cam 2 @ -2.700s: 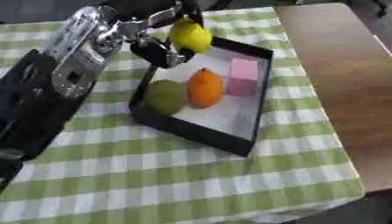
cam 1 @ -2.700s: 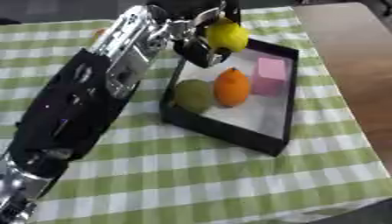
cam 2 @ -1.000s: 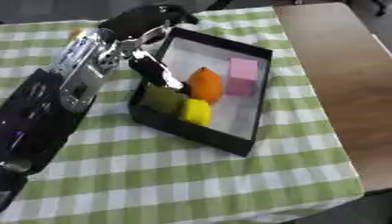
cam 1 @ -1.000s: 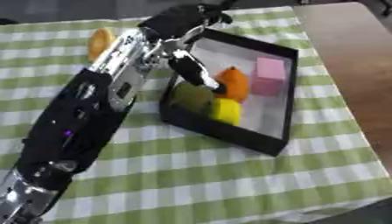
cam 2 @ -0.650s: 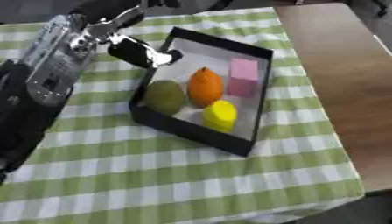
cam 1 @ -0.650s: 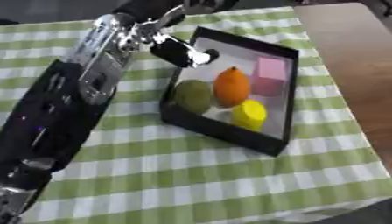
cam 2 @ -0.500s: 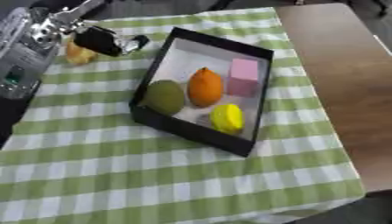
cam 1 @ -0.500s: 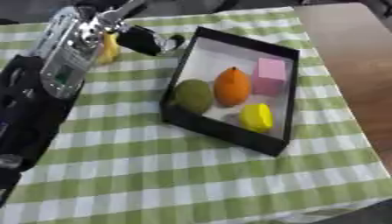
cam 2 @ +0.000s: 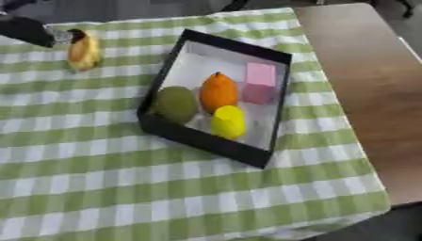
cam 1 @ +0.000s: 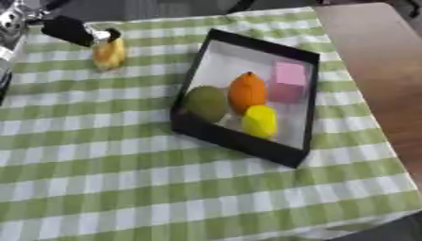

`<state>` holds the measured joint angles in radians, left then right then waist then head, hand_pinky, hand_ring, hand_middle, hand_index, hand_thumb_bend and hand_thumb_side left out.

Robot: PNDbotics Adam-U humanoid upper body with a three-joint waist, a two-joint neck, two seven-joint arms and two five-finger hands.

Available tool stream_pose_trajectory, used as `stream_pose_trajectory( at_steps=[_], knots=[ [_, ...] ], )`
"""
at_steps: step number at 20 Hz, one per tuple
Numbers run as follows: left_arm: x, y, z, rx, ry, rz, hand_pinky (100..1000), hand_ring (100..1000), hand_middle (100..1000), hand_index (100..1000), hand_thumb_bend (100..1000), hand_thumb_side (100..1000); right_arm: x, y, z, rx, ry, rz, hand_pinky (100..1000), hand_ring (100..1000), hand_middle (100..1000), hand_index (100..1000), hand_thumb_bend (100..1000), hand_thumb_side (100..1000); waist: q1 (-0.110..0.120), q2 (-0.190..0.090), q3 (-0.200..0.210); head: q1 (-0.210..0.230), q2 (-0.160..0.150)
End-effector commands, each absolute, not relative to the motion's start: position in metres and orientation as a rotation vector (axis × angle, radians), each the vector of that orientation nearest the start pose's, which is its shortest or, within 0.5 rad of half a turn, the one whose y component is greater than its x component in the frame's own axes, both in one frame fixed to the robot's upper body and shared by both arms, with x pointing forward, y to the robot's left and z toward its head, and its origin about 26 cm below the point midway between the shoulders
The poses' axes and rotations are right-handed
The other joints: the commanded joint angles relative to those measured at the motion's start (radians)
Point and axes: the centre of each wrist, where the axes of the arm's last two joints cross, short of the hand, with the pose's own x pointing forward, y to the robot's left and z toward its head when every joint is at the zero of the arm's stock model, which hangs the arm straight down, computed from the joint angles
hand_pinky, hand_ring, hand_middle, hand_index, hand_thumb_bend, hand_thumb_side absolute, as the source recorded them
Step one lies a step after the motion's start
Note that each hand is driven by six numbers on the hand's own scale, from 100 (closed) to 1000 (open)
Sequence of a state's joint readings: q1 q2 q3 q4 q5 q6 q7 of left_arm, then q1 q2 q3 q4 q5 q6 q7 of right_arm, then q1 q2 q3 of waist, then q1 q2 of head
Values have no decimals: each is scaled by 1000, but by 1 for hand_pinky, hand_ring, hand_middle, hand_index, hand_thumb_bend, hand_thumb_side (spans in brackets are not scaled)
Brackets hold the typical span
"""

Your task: Pick up objects on the table and place them in the box.

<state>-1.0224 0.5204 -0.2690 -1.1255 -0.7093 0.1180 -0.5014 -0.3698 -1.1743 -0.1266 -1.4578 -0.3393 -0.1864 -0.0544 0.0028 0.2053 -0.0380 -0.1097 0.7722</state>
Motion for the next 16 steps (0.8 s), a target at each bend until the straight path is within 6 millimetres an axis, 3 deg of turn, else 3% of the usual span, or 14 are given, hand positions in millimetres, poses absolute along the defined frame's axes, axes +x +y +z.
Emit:
stream_pose_trajectory(
  at_steps=[1, 5, 9, 10, 16],
  knots=[
    [467, 270, 285, 906, -1364, -1310, 868, 878, 842, 898, 454, 478, 302, -490, 336, -885, -2064, 544, 863, 871, 761, 834, 100, 401, -15, -20, -3, 3, -2],
    [475, 282, 274, 878, -1316, -1250, 862, 871, 830, 893, 462, 551, 303, -490, 335, -884, -2070, 537, 864, 872, 762, 834, 100, 406, -20, -8, -5, 34, -2],
    [479, 288, 268, 822, -1299, -1205, 864, 871, 828, 882, 543, 623, 303, -490, 333, -887, -2069, 535, 864, 873, 762, 834, 100, 416, -20, 11, -7, 73, -2],
    [480, 288, 267, 811, -1297, -1196, 861, 869, 822, 877, 583, 632, 303, -490, 333, -888, -2067, 536, 864, 873, 763, 834, 100, 418, -19, 15, -8, 78, -2],
    [485, 289, 266, 800, -1296, -1141, 855, 861, 812, 876, 632, 641, 305, -490, 330, -895, -2060, 539, 864, 874, 764, 835, 100, 430, -13, 40, -19, 83, -8]
  ],
)
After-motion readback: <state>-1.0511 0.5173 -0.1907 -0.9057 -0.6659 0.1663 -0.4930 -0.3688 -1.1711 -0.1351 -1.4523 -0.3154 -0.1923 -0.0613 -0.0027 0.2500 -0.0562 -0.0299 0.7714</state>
